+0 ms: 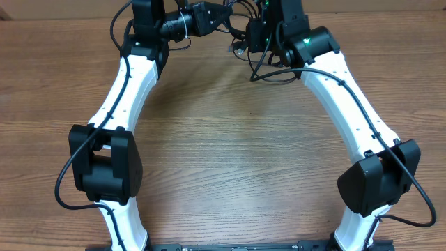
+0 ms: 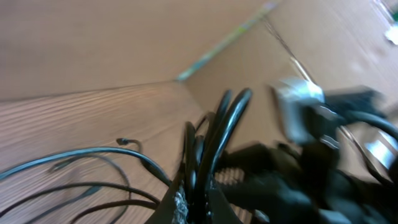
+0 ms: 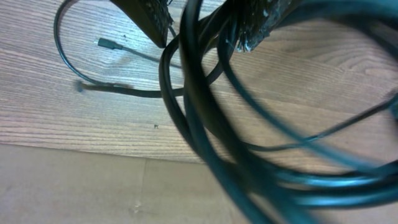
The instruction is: Untangle cables
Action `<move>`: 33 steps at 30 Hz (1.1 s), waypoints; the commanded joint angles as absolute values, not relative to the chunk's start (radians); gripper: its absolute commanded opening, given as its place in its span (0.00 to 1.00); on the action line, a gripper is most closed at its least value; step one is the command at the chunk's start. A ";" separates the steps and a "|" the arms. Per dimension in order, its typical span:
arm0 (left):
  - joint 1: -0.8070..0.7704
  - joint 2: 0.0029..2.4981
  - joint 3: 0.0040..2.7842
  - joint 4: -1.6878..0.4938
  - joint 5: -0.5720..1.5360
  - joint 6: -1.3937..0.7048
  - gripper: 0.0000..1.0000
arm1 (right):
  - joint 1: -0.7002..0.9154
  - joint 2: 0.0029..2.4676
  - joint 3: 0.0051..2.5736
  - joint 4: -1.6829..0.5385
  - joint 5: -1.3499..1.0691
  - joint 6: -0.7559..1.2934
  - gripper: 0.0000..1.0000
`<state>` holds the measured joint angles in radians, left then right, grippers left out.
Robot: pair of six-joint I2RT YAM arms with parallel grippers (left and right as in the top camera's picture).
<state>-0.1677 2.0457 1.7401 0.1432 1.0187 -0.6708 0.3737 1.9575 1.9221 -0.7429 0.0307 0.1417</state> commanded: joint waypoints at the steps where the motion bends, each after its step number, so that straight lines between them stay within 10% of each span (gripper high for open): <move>1: -0.163 2.022 1.757 0.200 1.197 -0.647 0.04 | 0.368 1.985 1.924 -0.747 0.033 0.156 0.34; 5: -0.163 2.022 1.757 0.218 1.231 -0.670 0.04 | 0.368 1.992 1.924 -0.748 -0.005 0.156 0.33; 10: -0.160 2.022 1.757 0.222 1.183 -0.690 0.04 | 0.368 1.992 1.924 -0.785 -0.130 0.157 0.04; 25: -0.139 2.024 1.755 -0.128 0.759 -0.657 0.04 | 0.188 1.895 1.925 -0.619 -1.174 0.173 0.04; 33: -0.211 2.024 1.754 -0.207 0.638 -0.612 0.04 | 0.188 1.895 1.925 -0.431 -1.218 0.371 0.04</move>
